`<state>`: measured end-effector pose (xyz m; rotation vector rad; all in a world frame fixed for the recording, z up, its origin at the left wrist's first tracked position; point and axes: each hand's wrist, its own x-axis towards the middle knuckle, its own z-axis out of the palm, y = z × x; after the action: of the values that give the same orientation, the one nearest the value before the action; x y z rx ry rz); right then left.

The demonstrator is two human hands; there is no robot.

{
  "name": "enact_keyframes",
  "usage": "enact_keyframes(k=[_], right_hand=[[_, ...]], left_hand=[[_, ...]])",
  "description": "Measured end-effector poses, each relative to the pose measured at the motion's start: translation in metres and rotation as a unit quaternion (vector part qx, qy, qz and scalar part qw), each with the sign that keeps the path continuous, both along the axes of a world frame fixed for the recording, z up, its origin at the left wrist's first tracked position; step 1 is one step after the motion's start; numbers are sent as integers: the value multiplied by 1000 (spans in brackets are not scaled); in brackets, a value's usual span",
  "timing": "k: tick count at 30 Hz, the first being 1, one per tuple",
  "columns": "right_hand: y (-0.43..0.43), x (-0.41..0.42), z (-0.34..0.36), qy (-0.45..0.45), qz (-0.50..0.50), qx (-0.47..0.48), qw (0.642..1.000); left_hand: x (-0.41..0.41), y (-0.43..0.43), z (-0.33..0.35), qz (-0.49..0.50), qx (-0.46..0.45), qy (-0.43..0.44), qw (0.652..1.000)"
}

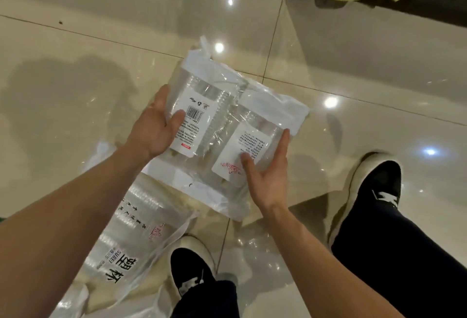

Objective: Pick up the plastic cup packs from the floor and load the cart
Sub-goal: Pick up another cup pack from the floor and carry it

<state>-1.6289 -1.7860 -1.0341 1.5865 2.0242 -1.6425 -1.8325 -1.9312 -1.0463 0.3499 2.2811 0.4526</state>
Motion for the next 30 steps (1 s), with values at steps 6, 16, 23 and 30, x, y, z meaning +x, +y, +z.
enact_keyframes(k=[6, 16, 23, 30], right_hand=[[19, -21, 64, 46, 56, 46, 996], [63, -110, 340, 126, 231, 199, 944], [57, -154, 595, 200, 284, 237, 907], [44, -126, 813, 245, 279, 271, 888]], left_hand=[[6, 1, 66, 91, 28, 38, 995], [-10, -19, 342, 223, 102, 158, 957], [-17, -51, 592, 262, 157, 231, 924], [-1, -72, 812, 185, 195, 326, 906]])
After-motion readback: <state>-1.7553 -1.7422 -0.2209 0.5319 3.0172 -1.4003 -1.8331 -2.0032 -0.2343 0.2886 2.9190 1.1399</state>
